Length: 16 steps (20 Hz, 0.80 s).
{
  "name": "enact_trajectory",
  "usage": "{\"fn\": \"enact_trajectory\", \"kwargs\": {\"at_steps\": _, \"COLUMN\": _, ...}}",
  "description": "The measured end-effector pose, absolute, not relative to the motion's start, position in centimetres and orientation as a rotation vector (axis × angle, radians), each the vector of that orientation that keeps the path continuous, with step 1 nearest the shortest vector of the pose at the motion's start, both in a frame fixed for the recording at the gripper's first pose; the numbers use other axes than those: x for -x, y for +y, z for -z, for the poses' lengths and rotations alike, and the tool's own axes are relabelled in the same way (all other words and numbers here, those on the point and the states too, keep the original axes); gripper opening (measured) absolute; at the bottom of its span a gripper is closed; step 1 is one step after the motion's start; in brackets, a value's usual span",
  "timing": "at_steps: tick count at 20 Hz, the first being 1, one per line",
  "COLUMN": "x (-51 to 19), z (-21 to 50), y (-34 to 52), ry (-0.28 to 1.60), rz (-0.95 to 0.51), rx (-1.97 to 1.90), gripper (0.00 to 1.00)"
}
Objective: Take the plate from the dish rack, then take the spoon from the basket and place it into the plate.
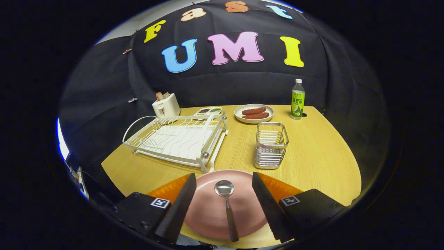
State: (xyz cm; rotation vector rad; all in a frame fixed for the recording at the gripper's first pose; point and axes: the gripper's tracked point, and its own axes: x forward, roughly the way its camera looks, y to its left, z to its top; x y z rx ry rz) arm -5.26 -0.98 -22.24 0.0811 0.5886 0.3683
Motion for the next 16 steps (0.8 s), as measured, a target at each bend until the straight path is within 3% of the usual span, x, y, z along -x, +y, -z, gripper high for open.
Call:
{"fn": "enact_trajectory", "kwargs": {"at_steps": 9, "x": 1.3, "z": 8.0, "y": -6.9, "ry": 0.312, "rz": -0.399, "rx": 0.05, "gripper": 0.98}}
{"fn": "enact_trajectory", "kwargs": {"at_steps": 16, "x": 0.2, "z": -1.0, "y": -13.0, "ry": 0.177, "rz": -0.299, "rx": 0.001, "gripper": 1.0}}
